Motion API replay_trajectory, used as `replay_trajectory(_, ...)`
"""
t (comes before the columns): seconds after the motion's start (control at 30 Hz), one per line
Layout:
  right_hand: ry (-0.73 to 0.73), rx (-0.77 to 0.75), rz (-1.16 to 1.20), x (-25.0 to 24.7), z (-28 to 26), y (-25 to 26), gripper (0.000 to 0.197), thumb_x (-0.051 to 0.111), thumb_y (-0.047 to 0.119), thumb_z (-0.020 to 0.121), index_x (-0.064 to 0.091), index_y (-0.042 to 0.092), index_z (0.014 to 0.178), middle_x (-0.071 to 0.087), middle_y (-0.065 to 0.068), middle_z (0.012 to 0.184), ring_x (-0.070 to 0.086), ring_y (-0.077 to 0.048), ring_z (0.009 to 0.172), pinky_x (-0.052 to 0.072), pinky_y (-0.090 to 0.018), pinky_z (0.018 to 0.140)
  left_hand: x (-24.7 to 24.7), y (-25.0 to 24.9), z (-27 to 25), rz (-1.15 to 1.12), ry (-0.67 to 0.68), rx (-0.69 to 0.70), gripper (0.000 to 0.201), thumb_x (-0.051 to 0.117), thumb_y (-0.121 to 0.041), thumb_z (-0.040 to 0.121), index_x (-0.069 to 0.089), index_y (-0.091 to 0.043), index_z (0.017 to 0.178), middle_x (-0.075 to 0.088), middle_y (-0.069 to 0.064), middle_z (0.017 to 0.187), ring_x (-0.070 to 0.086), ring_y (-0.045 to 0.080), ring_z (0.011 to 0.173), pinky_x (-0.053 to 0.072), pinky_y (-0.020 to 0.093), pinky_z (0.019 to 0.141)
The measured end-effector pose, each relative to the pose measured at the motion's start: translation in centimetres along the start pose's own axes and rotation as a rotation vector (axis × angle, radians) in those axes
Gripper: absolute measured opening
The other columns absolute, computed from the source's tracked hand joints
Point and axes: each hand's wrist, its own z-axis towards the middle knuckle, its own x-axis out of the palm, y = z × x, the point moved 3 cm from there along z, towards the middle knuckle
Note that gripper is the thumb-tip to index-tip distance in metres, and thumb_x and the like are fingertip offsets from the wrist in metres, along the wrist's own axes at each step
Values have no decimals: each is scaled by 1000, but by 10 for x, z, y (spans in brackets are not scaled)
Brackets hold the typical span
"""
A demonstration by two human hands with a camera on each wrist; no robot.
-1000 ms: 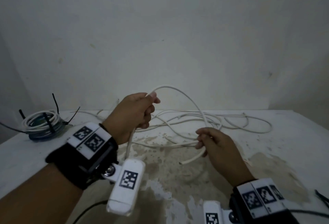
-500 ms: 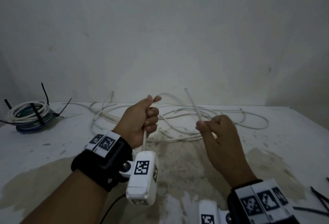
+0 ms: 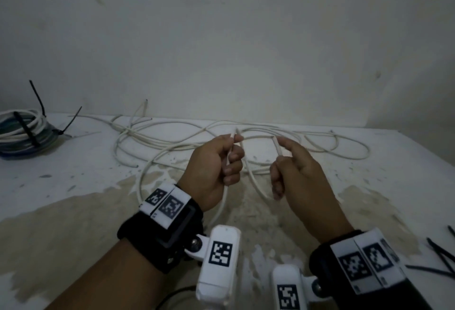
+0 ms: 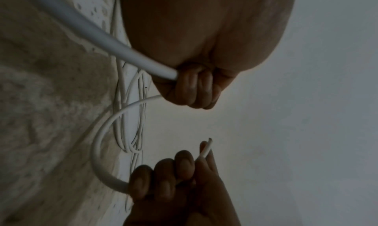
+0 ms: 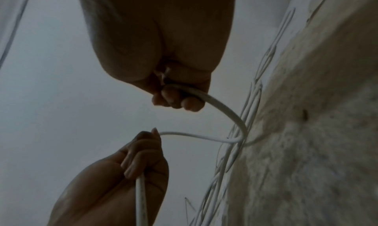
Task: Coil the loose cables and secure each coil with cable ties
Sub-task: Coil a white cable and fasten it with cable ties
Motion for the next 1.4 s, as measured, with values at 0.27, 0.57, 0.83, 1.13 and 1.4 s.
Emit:
replay_trajectory(0.27,-4,175,237,1,2,-10,24,41,11,98,61,12,86,47,2,58,35,-11,47,27,-24,44,15,11,-9,224,12,78,24,30,-1,94,51,-2,105,45,-2,58,29,9,43,19,19,39)
replay_trajectory(0.57,69,381,620,7,7,-17,25,39,16,96,54,2,82,35,-6,59,33,-22,53,33,-36,53,26,33,-19,512,82,186,16,46,-1,96,61,-7,97,61,9,78,52,15,59,39,20,48)
replay_trajectory(0.83,17,391,624,2,8,-16,36,43,37,98,58,8,84,50,-6,67,42,-17,56,33,-34,57,25,34,-20,597,68,280,17,58,4,88,65,-5,100,63,17,81,57,12,59,43,21,51)
replay_trajectory(1.13,-108,304,617,-6,14,-14,35,42,34,99,63,8,90,49,-1,75,48,-11,66,46,-23,59,32,43,-25,654,111,217,7,50,-7,95,56,-10,94,53,11,70,46,12,54,39,24,52)
replay_trajectory(1.4,-59,152,964,-39,16,12,39,30,35,101,55,9,85,40,4,58,37,-9,48,38,-23,52,32,52,-22,800,205,139,13,52,-20,95,59,-18,85,53,-13,57,45,5,53,38,25,57)
